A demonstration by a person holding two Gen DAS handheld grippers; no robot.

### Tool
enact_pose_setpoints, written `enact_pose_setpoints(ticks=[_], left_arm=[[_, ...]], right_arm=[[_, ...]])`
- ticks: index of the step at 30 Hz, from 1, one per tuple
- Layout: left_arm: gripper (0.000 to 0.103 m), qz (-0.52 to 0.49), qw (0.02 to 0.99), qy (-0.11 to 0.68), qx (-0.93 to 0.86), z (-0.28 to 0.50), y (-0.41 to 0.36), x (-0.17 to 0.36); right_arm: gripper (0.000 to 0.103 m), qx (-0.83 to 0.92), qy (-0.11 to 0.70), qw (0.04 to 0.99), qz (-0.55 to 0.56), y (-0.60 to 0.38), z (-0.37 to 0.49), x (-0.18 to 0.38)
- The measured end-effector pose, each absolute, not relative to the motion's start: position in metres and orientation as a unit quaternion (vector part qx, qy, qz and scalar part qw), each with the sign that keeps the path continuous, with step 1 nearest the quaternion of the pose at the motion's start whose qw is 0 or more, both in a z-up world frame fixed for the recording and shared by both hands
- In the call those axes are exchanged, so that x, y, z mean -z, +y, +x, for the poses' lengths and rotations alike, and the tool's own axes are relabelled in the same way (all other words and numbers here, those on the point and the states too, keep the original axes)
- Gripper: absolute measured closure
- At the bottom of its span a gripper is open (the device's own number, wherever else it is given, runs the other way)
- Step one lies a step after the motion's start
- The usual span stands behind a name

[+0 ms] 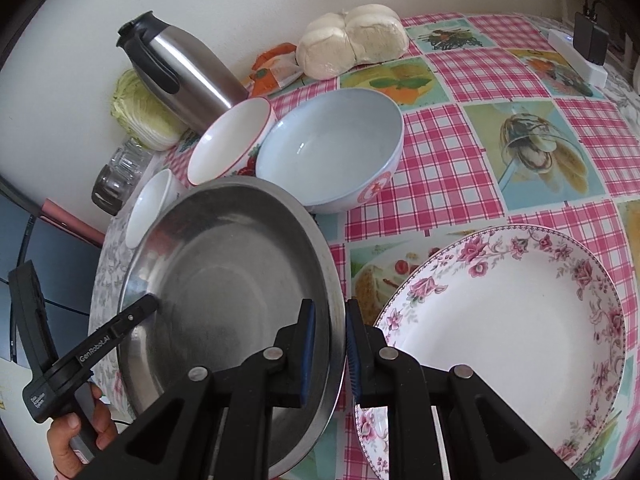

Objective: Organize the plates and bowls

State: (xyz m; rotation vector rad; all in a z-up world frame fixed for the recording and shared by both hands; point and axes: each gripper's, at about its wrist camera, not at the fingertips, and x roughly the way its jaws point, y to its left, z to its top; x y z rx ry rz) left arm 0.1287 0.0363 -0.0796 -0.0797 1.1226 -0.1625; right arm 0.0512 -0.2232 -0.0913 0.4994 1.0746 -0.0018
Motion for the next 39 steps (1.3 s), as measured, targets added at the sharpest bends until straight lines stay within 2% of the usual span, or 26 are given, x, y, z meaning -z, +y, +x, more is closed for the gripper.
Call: enact_pose_setpoints(ticks=[9,11,12,15,17,19,21,23,29,32,39], left_arm=[[0.068,-0.034,0.840,0.536,0.075,0.132,0.034,0.086],[0.053,-0.024,0.839,0.538,0.071,0.131,0.032,0.084],[0.050,-0.017,0.841,0.537,0.068,0.129,0.031,0.083],[0.043,0.001,0.846,0.530,0.058,0.126,0.029,0.075],[0.034,0.010,0.848,0.527,0.052,0.123,0.028,0.070],[0.033,0.017,0.849,0.525,0.052,0.121,0.027,0.067],[0.030,0.024,0.846,0.530,0.049,0.120,0.025,0.067],[0.021,0.029,0.845,0.532,0.046,0.120,0.024,0.066],[0.005,0.027,0.846,0.531,0.031,0.117,0.026,0.061],[0.001,0.020,0.847,0.530,0.028,0.116,0.026,0.058],[0.000,0.005,0.850,0.527,0.025,0.113,0.017,0.043]], right_arm=[[0.086,0.007,0.499,0.843,0.202,-0.216,0.058,0.088],[0.085,0.008,0.498,0.845,0.194,-0.215,0.057,0.086],[0.083,0.009,0.497,0.846,0.190,-0.214,0.057,0.085],[0.072,0.011,0.490,0.853,0.177,-0.212,0.053,0.079],[0.056,0.017,0.484,0.859,0.166,-0.211,0.050,0.074],[0.048,0.022,0.478,0.864,0.155,-0.208,0.049,0.070],[0.043,0.023,0.476,0.867,0.146,-0.205,0.049,0.068],[0.030,0.025,0.476,0.868,0.138,-0.204,0.050,0.067],[0.001,0.030,0.481,0.866,0.132,-0.203,0.050,0.069],[0.000,0.031,0.479,0.868,0.130,-0.203,0.050,0.068],[0.000,0.042,0.469,0.872,0.131,-0.205,0.045,0.062]])
